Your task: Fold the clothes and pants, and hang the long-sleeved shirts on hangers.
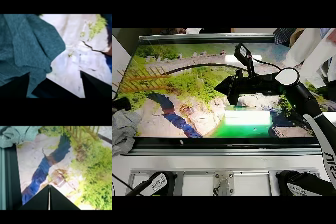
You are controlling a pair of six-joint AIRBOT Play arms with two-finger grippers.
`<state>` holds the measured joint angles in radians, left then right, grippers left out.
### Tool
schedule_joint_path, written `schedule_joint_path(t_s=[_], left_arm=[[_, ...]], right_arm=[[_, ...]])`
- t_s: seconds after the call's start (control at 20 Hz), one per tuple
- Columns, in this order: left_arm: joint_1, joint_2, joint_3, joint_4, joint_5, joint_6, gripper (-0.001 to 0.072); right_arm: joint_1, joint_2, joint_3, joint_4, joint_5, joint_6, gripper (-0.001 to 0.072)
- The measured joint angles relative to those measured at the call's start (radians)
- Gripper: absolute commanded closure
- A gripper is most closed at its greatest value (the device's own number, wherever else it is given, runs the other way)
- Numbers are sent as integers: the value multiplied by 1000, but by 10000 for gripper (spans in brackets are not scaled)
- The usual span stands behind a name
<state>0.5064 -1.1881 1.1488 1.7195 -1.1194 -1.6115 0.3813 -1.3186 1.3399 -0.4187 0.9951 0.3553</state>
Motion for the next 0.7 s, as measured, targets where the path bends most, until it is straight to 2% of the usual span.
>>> schedule_joint_path(t_s=[0.2,0.55,0.6,0.65,0.7], left_arm=[[118,-156,0,-15,10,9,1],[155,-353,0,9,70,23,7],[154,-369,0,12,76,23,161],[151,-383,1,20,80,23,446],[148,-392,1,27,80,23,674]], right_arm=[[0,0,0,0,0,0,691],[0,-2,0,0,0,0,691],[0,-2,0,0,0,0,691],[0,-2,0,0,0,0,691],[0,-2,0,0,0,0,691]])
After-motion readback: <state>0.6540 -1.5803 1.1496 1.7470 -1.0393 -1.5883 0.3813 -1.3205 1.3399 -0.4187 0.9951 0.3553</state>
